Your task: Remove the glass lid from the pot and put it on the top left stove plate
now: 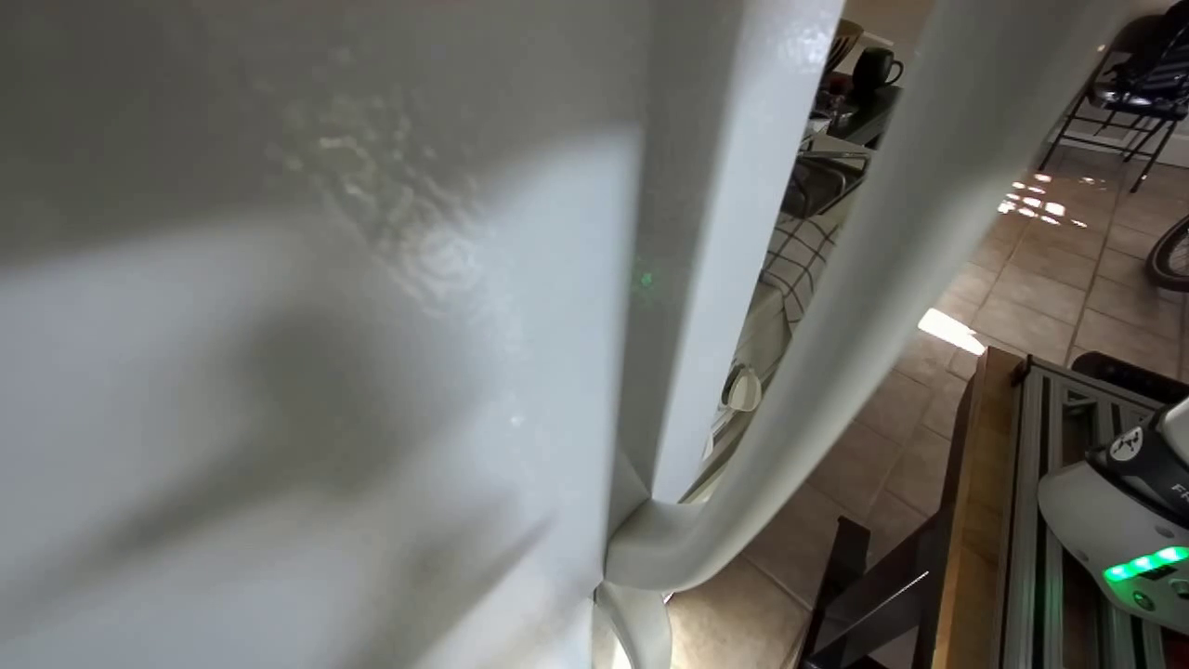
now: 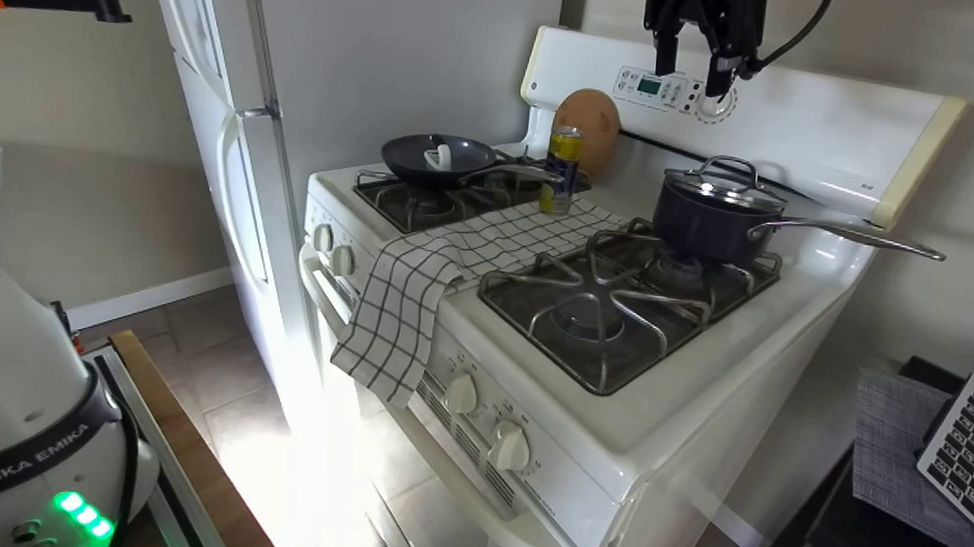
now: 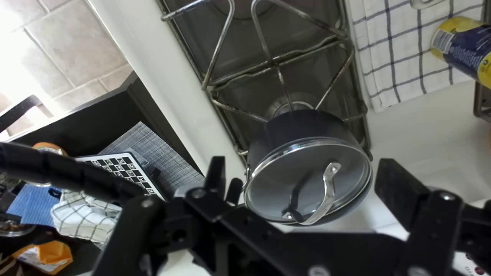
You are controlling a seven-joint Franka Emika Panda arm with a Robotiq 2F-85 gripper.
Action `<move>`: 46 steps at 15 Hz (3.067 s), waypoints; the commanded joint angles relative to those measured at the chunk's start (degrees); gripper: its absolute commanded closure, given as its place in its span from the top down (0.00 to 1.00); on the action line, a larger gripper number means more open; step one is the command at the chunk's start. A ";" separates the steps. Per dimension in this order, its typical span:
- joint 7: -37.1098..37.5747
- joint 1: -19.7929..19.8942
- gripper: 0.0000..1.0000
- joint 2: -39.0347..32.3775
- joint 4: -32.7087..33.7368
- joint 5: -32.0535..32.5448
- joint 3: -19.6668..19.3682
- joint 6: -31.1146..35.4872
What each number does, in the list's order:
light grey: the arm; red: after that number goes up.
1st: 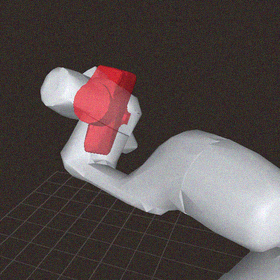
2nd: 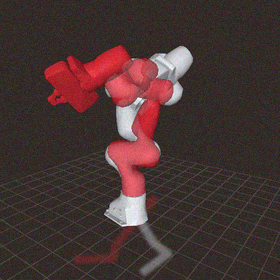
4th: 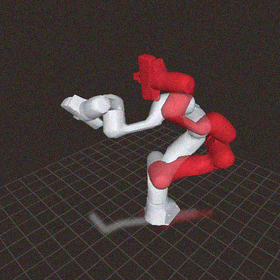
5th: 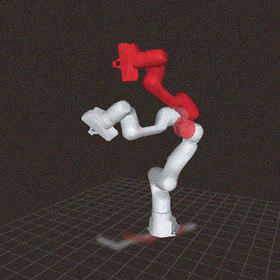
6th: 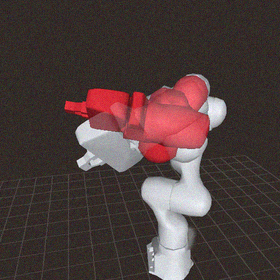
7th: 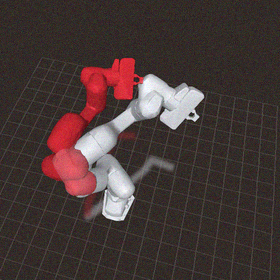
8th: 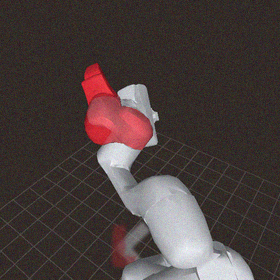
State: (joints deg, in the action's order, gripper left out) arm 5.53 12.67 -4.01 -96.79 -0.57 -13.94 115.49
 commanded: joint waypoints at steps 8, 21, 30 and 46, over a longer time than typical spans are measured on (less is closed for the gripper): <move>22.72 1.87 1.00 -11.79 9.09 0.03 -2.67 5.83; 17.66 2.56 0.83 -36.76 43.16 -2.22 0.69 -8.44; 17.94 2.99 0.37 -45.83 57.01 -0.77 1.41 -17.32; 19.79 4.59 0.05 -49.49 64.95 -2.39 0.99 -24.08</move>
State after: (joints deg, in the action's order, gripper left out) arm 23.86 16.44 -52.22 -35.71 -2.06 -13.18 92.61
